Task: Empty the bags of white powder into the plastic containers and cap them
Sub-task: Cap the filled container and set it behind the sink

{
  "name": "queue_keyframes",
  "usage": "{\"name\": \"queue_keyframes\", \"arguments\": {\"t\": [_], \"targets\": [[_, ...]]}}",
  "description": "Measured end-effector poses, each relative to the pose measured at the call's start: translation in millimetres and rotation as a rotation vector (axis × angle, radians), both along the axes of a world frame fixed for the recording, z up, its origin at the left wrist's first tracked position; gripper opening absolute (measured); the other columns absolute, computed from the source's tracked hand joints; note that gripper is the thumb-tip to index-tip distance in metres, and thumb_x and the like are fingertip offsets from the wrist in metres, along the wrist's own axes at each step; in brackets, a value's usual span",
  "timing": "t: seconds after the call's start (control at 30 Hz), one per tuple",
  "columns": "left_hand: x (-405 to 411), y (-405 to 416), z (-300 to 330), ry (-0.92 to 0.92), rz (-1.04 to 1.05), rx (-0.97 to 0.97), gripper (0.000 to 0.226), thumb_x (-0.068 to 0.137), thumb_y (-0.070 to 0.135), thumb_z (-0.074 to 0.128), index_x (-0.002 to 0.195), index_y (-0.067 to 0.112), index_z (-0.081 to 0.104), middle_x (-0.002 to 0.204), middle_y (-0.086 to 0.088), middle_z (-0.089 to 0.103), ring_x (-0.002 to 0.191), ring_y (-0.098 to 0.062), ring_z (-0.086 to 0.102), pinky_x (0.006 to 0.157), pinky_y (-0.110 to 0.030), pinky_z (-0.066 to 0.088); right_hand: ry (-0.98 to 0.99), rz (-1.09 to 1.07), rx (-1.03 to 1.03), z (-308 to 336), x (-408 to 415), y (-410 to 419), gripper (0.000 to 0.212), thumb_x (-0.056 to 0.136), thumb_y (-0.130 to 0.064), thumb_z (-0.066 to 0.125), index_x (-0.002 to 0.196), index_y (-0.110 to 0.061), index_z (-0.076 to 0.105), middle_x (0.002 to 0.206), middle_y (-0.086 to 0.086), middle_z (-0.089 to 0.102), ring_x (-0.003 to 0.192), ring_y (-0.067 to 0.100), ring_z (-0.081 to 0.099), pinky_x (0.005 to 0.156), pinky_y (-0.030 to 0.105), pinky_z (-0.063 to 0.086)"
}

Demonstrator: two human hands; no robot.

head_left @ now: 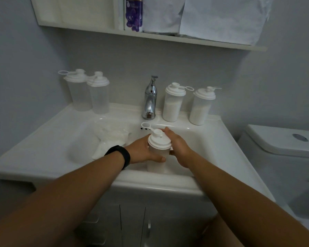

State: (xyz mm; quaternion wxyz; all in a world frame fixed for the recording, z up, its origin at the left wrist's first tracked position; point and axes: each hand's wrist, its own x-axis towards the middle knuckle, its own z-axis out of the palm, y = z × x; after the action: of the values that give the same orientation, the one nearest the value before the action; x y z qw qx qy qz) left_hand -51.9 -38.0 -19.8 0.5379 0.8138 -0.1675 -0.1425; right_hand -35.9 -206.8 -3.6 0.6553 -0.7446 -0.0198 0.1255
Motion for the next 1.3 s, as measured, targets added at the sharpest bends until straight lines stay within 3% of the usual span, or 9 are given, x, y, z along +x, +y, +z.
{"name": "queue_keyframes", "arguments": {"t": [0.13, 0.27, 0.43, 0.63, 0.83, 0.97, 1.07, 1.13, 1.3], "targets": [[1.8, 2.9, 3.2, -0.056, 0.183, -0.047, 0.075, 0.073, 0.026, 0.092, 0.137, 0.038, 0.055, 0.123, 0.017, 0.07, 0.117, -0.006, 0.065, 0.101, -0.033, 0.055, -0.071, -0.03, 0.027, 4.1, -2.8, 4.0, 0.039, 0.109, -0.049, 0.033, 0.11, -0.033, 0.069, 0.107, -0.011, 0.073, 0.097, 0.007, 0.067, 0.081, 0.027, 0.052], [0.6, 4.0, 9.1, -0.217, 0.322, -0.132, 0.074, 0.071, 0.034, 0.093, 0.136, 0.037, 0.057, 0.124, 0.018, 0.069, 0.115, -0.004, 0.064, 0.096, -0.027, 0.055, -0.135, -0.097, 0.06, 12.6, -4.3, 11.5, 0.045, 0.108, -0.054, 0.028, 0.109, -0.033, 0.068, 0.111, -0.002, 0.074, 0.102, 0.017, 0.068, 0.097, 0.04, 0.055], [-10.9, 3.9, 20.6, -0.318, 0.463, -0.125, 0.064, 0.071, 0.037, 0.093, 0.126, 0.033, 0.061, 0.112, 0.018, 0.069, 0.101, 0.004, 0.063, 0.073, -0.007, 0.05, -0.134, -0.135, 0.011, 29.5, 2.1, 19.6, 0.041, 0.109, -0.044, 0.034, 0.104, -0.025, 0.07, 0.104, 0.001, 0.075, 0.096, 0.021, 0.068, 0.101, 0.046, 0.052], [-17.0, 6.9, 25.9, -0.347, 0.515, -0.12, 0.052, 0.073, 0.041, 0.091, 0.116, 0.032, 0.063, 0.107, 0.015, 0.07, 0.098, -0.001, 0.066, 0.074, -0.01, 0.05, -0.116, -0.122, -0.076, 40.5, -2.8, 20.8, 0.043, 0.107, -0.044, 0.039, 0.107, -0.013, 0.069, 0.101, 0.01, 0.072, 0.086, 0.02, 0.063, 0.079, 0.033, 0.048], [-32.2, 27.2, 39.6, -0.485, 0.654, -0.131, 0.052, 0.074, 0.037, 0.091, 0.115, 0.034, 0.057, 0.103, 0.023, 0.063, 0.095, 0.006, 0.061, 0.072, -0.007, 0.046, -0.109, 0.03, -0.201, 63.6, -17.2, 32.4, 0.053, 0.107, -0.053, 0.034, 0.097, -0.014, 0.069, 0.09, 0.005, 0.071, 0.082, 0.02, 0.059, 0.08, 0.034, 0.047], [-29.5, 43.0, 57.1, -0.464, 0.792, -0.205, 0.057, 0.075, 0.039, 0.09, 0.12, 0.033, 0.055, 0.113, 0.013, 0.063, 0.104, -0.009, 0.06, 0.083, -0.021, 0.046, -0.106, 0.121, -0.397, 65.7, -18.5, 58.3, 0.039, 0.108, -0.041, 0.04, 0.13, -0.015, 0.058, 0.113, 0.01, 0.068, 0.087, 0.021, 0.058, 0.078, 0.033, 0.048], [-21.1, 55.4, 70.3, -0.436, 0.806, -0.189, 0.061, 0.072, 0.044, 0.09, 0.122, 0.032, 0.057, 0.117, 0.012, 0.064, 0.109, -0.012, 0.061, 0.09, -0.028, 0.05, -0.144, 0.2, -0.582, 70.1, -13.2, 75.8, 0.048, 0.105, -0.026, 0.044, 0.152, -0.023, 0.037, 0.14, 0.011, 0.053, 0.11, 0.026, 0.059, 0.085, 0.037, 0.052], [-12.9, 59.7, 77.4, -0.409, 0.821, -0.184, 0.067, 0.073, 0.046, 0.09, 0.128, 0.028, 0.056, 0.122, 0.009, 0.064, 0.11, -0.014, 0.061, 0.093, -0.031, 0.051, -0.131, 0.231, -0.657, 76.5, -9.5, 83.9, 0.057, 0.105, -0.025, 0.046, 0.159, -0.025, 0.026, 0.152, 0.012, 0.042, 0.124, 0.031, 0.055, 0.095, 0.042, 0.053], [17.9, 65.2, 83.9, -0.365, 0.875, -0.201, 0.076, 0.072, 0.046, 0.09, 0.134, 0.023, 0.053, 0.128, 0.005, 0.064, 0.115, -0.019, 0.062, 0.099, -0.037, 0.052, -0.128, 0.25, -0.732, 78.0, 5.2, 96.5, 0.065, 0.104, -0.029, 0.049, 0.161, -0.023, 0.017, 0.159, 0.012, 0.032, 0.13, 0.033, 0.051, 0.096, 0.042, 0.052]]}}
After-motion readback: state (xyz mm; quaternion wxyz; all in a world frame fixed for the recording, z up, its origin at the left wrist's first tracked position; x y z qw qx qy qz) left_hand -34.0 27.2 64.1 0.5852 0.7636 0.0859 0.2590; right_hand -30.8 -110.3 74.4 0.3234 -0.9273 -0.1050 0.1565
